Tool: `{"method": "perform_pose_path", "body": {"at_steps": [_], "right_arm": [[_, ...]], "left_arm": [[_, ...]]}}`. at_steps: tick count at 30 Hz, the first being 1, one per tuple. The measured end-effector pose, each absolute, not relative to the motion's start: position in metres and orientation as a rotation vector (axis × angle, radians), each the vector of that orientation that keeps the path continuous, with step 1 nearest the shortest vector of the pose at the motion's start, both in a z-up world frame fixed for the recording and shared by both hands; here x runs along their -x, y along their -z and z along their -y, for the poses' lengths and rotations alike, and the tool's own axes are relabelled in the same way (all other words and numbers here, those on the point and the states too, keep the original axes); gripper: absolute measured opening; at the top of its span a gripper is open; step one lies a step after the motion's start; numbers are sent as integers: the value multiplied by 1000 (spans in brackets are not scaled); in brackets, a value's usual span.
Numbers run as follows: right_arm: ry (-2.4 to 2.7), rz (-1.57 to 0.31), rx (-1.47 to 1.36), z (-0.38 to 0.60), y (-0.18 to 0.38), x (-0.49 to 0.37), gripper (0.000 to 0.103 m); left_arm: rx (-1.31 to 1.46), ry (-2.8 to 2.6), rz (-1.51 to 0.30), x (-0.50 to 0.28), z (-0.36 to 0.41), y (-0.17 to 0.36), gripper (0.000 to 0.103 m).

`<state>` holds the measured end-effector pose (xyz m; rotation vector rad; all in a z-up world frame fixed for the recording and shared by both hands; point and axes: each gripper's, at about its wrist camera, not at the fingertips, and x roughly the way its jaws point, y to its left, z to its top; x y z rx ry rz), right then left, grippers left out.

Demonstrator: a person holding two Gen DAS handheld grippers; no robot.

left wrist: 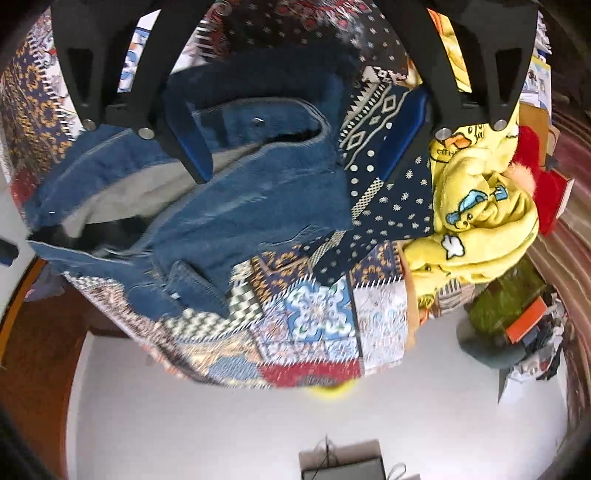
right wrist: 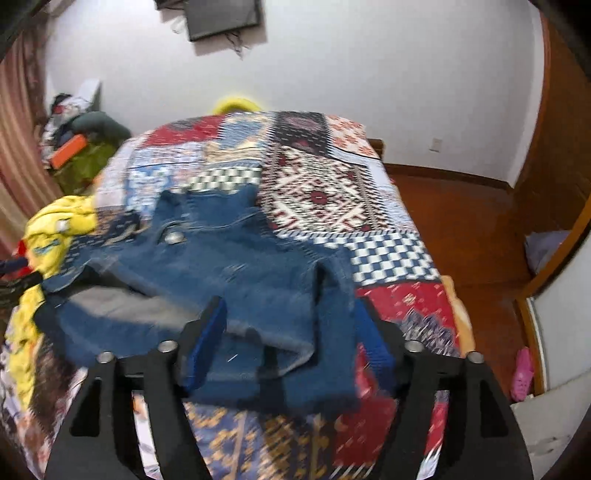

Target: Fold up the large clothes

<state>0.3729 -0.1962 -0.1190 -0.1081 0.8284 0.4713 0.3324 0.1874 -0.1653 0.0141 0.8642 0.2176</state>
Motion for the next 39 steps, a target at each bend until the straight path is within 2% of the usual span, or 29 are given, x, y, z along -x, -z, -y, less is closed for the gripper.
{"method": "perform_pose_path", "body": {"at_steps": [4,13,16,22,31,35,39], "right_arm": [[-544,-849,112,184,127,-348,75],[-611,-973,180,145,186,-324,75],[-593,-985,237,135,198,-330,75],[-606,-952,272,119,188,-352,80],[-511,-867,345,83,171,-417,80],[-381,-809,300,88,158,-449,80],[-385,-767,186,104,138,-445,80]], "left_arm": [[-11,-141,-875,-320,-161,169,93],[-32,-118,-990,-324,-120,239,93],[-71,-146,-971,-333,-122,246,94],[-14,-146,-948,-361,-153,236,96],[-39,-377,-977,-448,-231,237,96],[53,-392,-913,-441,-251,214,96],[35,-334,-856,-420,-240,193,96]]}}
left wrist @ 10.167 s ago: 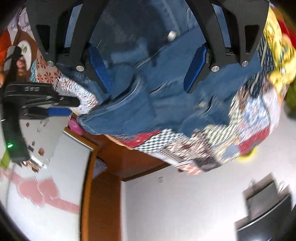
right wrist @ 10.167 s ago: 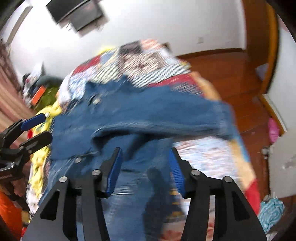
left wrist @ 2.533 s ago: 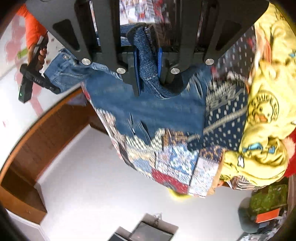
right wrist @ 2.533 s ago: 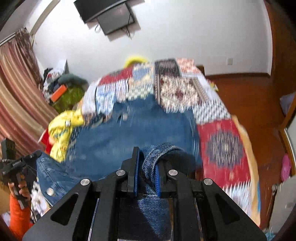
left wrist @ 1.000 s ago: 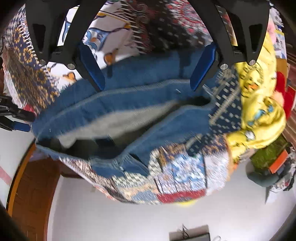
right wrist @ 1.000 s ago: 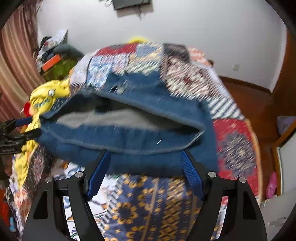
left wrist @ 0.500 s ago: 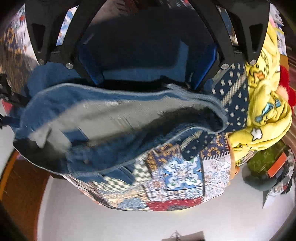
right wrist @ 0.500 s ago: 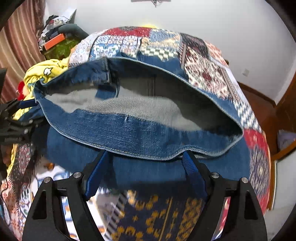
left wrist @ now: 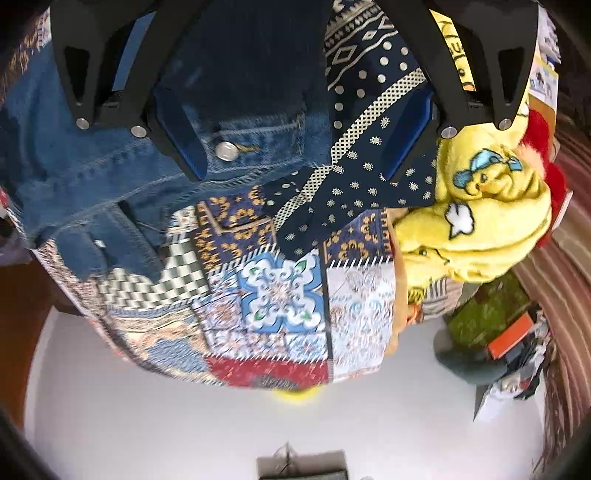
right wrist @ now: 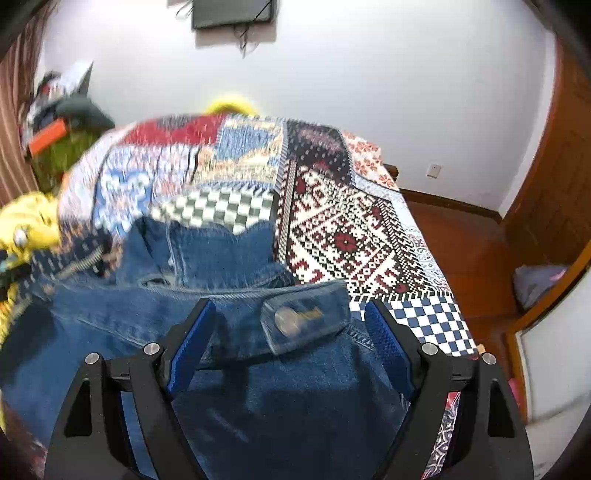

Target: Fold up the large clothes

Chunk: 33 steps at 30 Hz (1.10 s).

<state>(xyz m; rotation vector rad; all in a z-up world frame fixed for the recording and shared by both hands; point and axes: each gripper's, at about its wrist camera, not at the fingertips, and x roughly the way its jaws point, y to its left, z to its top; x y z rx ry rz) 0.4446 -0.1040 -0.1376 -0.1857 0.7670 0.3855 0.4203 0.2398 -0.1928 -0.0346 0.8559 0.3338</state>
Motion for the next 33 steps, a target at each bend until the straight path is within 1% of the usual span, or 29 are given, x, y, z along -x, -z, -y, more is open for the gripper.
{"method": "perform_pose_path", "body": {"at_steps": [6,8,13,16,20,23,24,25,26,28,30,33], "right_arm": [[-488,-760,61,117,127,-414,81],[-528,-792,56,114,134,-409,84],[-576,-878,201,94,173,-396,84],[-533,-913,274,91,194,-402,84],[-500,-971,205,99,195,-435,84],[-447,-981,167,100,192,-466,84],[-404,-982,174,101,192,-476,84],[-366,-980,177,104,192,-480,84],[-325,-981,174,109,194,-486,84],[-261,-995,134,122,196,-489,84],[-279,-1011,63,139,196,-484,84],[-324,-994,49,153,192,-458,84]], "left_arm": [[11,-186,-838,-396,-203,181,96],[16,-129,-861,-392,-188,188,96],[-17,-123,-945,-392,-165,228,96],[-27,-169,-979,-393,-170,253,97],[65,-184,-955,-388,-192,255,97],[59,-272,-944,-389,-208,254,97],[53,-294,-942,-389,-214,255,98],[75,-283,-947,-390,-222,256,101],[128,-259,-959,-389,-230,258,101],[161,-260,-962,-386,-235,257,101],[122,-285,-932,-382,-230,252,101],[23,-375,-897,-374,-221,245,100]]}}
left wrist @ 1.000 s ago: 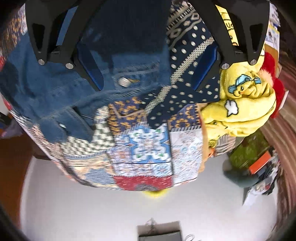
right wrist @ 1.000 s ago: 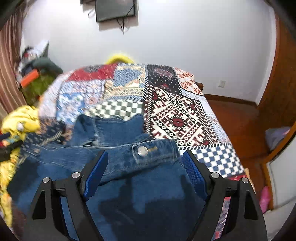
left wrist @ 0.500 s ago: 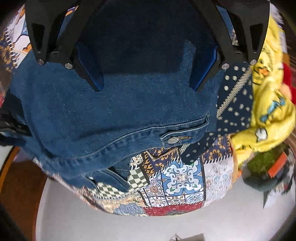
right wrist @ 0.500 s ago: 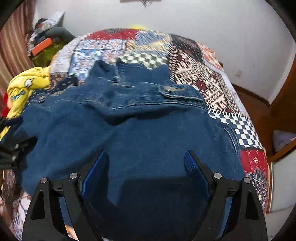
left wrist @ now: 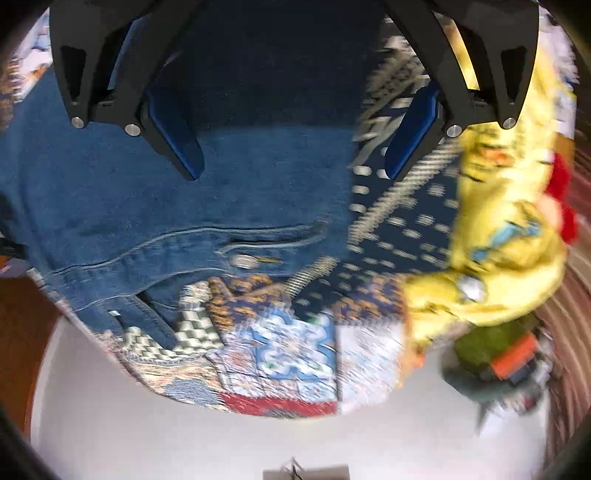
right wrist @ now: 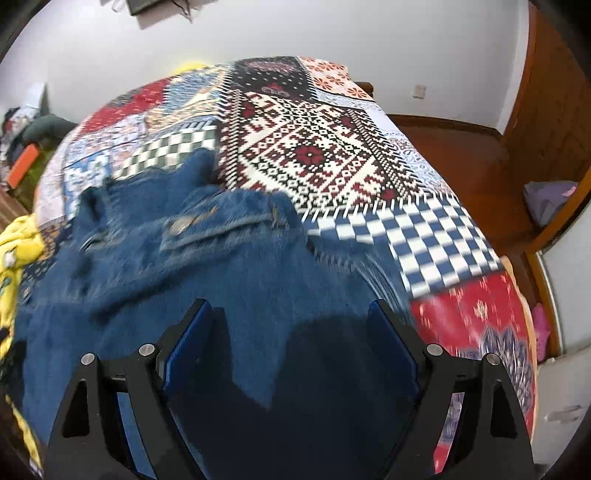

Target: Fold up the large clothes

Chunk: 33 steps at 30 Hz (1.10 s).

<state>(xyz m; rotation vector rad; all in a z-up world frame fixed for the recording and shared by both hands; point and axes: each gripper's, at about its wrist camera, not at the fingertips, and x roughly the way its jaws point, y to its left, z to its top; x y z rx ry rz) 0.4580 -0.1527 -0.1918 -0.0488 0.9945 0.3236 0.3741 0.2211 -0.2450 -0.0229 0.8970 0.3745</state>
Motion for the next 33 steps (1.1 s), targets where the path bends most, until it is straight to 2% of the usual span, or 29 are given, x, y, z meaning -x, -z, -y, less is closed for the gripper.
{"method": "perform_pose_path", "body": {"at_steps": [3,9,11,17,23,28,31,33], "right_arm": [[-395,-970,124,154,190,-426,84],[-384,-883,313,168,196,-375,87],[-381,-895,277,182,193,-368,91],[-348,-1039,91,226,189,-364,92],[-290,-1016,110,252,175,-339,92],[-286,-982,83,260,162,-323,92],[-308,-971,75,257,160,-318,92],[-320,-971,81,252,162,-318,92]], "left_arm": [[-8,-395,-935,-364,-228,253,100],[164,-385,-926,-314,-253,250,100],[181,-409,-929,-299,-258,251,100],[314,-440,-952,-255,-272,248,100],[458,-341,-921,-230,-260,237,100],[708,-153,-907,-238,-242,252,100],[832,-97,-902,-250,-235,268,96],[907,-71,-896,-259,-234,279,90]]}}
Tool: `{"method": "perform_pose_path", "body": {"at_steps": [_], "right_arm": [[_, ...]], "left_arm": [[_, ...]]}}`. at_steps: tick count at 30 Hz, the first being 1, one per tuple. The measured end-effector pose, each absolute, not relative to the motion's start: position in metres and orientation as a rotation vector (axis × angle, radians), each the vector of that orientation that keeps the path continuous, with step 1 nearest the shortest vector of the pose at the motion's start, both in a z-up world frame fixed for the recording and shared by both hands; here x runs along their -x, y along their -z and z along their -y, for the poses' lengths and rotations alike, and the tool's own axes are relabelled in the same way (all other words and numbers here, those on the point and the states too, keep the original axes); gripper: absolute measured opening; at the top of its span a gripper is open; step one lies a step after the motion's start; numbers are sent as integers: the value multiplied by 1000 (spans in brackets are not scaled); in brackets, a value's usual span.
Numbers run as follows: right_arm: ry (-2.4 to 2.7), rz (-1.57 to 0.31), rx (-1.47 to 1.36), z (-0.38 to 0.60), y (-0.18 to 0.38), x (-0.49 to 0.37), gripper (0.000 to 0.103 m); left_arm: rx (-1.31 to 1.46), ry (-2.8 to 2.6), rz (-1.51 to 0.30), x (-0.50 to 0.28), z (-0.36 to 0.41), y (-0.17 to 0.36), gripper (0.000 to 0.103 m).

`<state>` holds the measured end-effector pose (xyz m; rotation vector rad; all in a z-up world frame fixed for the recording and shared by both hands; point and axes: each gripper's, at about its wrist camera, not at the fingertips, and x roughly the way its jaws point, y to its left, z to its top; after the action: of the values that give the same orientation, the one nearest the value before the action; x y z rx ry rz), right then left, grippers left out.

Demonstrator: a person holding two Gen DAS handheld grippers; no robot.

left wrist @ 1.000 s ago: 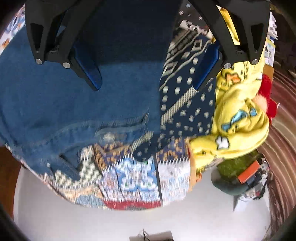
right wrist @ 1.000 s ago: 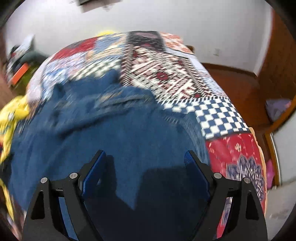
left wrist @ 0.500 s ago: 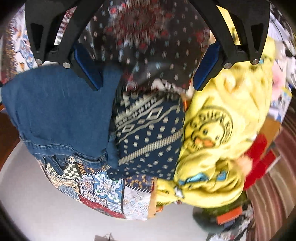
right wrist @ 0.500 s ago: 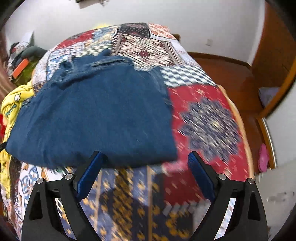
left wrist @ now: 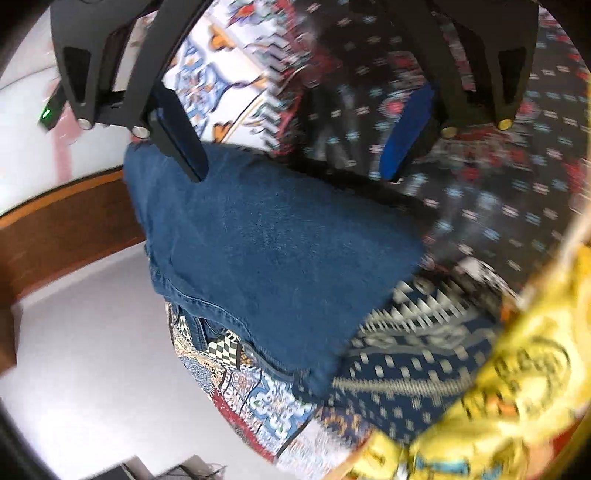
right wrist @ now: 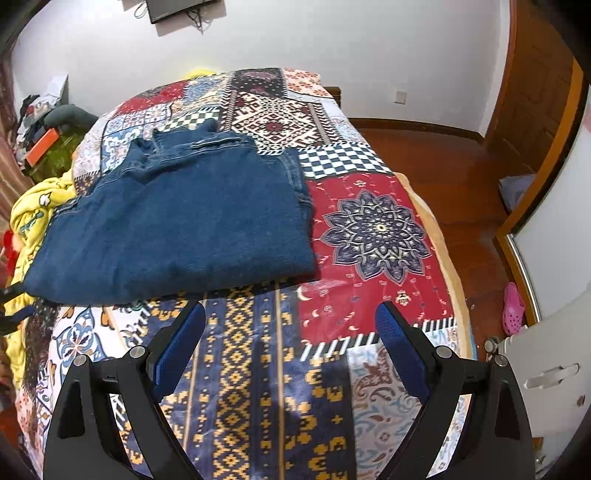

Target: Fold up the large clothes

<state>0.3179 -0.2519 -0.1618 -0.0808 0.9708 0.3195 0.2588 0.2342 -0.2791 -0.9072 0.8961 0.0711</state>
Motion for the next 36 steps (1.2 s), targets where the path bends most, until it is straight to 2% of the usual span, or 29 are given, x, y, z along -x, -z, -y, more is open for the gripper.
{"method": "perform_pose_path", "body": {"at_steps": [6,12,14,17,20,27,33,36], "right_arm": [[-358,-989,90,236,171,-315,92],[-384,-1017,91,221,178,-315,92],[-384,-1022,99,216,178,-314,92],[-397,-1020,98,211,175,-309,92],[-418,-1005,101,203,167,-304,92],[-504,-964,108,165,143,-300,92],[-652,-975,108,98,139,-300,92],[-726,-1017,136,57,153,-299,92]], "left_arm": [[1101,-27,-841,-290,-240,304,76],[1102,-95,-836,-315,-245,307,62],[1036,-128,-836,-316,-238,296,49],[878,-151,-838,-313,-224,266,37],[715,-151,-807,-308,-206,228,33],[497,-168,-634,-278,-190,146,32],[401,-241,-566,-244,-207,121,31],[384,-267,-596,-243,-219,129,31]]}}
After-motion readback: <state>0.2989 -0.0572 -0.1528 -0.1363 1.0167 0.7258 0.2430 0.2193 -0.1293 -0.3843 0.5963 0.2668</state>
